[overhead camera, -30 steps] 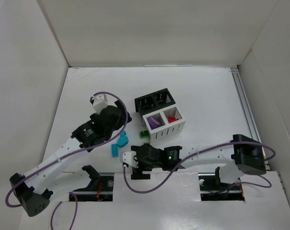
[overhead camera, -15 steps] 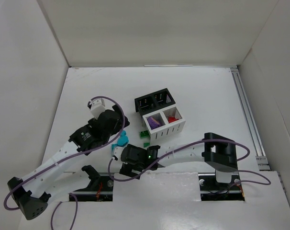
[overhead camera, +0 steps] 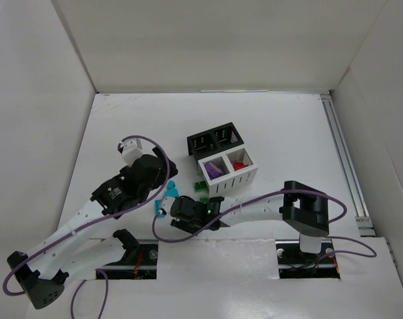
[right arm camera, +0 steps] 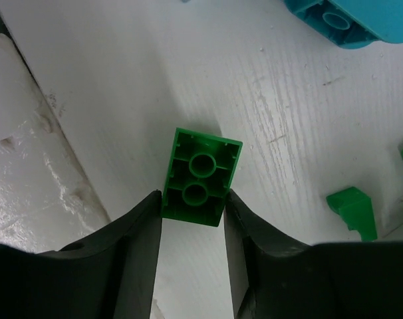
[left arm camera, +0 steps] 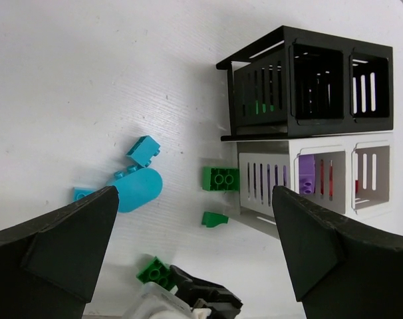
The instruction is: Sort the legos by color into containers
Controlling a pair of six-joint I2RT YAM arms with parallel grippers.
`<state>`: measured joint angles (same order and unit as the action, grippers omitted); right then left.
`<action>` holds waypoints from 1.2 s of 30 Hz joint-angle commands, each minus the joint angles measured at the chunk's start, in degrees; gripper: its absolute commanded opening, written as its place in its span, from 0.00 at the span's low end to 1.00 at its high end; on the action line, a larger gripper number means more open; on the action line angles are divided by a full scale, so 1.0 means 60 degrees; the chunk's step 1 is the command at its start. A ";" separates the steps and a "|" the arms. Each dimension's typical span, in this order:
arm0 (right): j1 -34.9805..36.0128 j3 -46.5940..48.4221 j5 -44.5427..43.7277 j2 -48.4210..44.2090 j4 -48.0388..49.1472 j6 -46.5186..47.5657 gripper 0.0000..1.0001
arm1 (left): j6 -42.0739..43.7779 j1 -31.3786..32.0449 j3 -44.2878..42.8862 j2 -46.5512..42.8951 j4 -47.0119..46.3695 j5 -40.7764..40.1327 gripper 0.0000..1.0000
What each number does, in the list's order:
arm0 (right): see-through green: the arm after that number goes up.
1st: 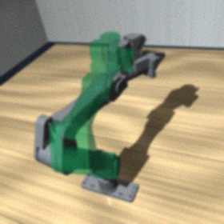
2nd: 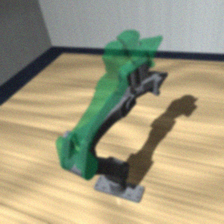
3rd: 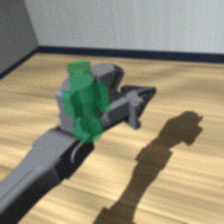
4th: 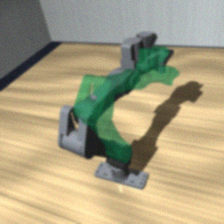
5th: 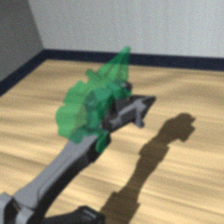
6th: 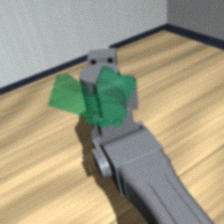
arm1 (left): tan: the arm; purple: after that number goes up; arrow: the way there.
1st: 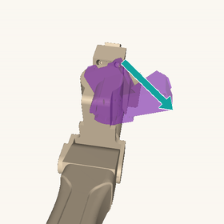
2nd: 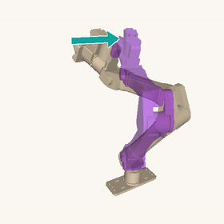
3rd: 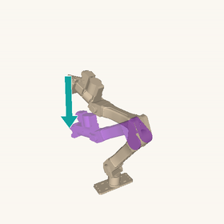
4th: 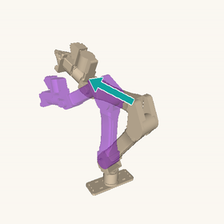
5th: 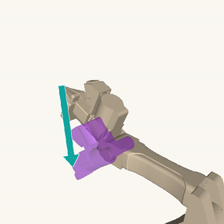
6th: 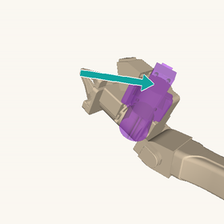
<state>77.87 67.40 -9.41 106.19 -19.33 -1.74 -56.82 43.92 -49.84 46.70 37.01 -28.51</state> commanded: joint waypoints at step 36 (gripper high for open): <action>-0.5243 0.4207 0.0500 -0.0690 -0.1495 0.4215 0.83 | 0.2027 0.0048 0.2682 0.1517 -0.4526 0.2495 0.97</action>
<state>46.11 90.35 -7.01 104.95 -27.88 23.22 -47.31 43.92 -34.37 54.37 15.40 -14.81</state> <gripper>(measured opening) 0.820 0.984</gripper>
